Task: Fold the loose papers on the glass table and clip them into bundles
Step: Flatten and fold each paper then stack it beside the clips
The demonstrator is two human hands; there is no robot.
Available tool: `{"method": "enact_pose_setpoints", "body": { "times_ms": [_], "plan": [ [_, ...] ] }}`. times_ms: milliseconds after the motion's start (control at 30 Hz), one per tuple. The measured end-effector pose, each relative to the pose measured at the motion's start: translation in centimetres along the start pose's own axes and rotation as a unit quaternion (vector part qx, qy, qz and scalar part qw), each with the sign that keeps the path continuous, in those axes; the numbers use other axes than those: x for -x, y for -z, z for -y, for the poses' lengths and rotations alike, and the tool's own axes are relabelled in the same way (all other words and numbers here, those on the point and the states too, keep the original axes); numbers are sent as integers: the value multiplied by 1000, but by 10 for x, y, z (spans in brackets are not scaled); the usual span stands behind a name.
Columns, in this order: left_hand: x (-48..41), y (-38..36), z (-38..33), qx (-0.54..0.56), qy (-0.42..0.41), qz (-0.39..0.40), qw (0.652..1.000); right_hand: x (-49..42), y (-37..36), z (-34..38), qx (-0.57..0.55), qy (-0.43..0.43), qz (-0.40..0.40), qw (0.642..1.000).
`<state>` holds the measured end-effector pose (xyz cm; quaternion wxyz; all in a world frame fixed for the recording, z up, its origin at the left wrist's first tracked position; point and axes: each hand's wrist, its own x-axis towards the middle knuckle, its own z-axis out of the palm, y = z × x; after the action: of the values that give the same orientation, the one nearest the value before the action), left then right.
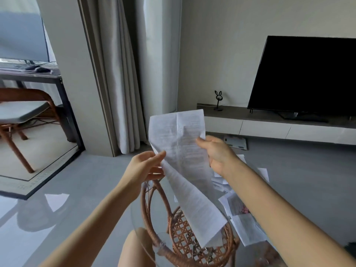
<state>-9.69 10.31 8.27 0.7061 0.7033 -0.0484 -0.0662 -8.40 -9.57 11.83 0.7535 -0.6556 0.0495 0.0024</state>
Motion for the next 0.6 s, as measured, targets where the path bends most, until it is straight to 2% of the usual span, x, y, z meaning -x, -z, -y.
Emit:
{"method": "enact_pose_setpoints", "body": {
  "times_ms": [67, 167, 300, 400, 533, 600],
  "plan": [
    [6, -2, 5, -8, 39, -42, 998, 9, -3, -10, 19, -9, 2, 1000],
    [16, 0, 13, -39, 73, -47, 996, 19, 0, -23, 53, -21, -10, 998],
    [28, 5, 21, -8, 53, -20, 998, 32, 13, -39, 82, -52, -45, 994],
    [34, 9, 24, 7, 21, -3, 1000, 39, 24, -49, 114, -56, -41, 991],
    [29, 14, 13, -70, -44, -34, 996, 41, 28, -33, 162, 30, -41, 985],
    [19, 15, -1, -100, -102, -88, 986, 39, 24, -15, 170, 105, -60, 978]
  ]
}}
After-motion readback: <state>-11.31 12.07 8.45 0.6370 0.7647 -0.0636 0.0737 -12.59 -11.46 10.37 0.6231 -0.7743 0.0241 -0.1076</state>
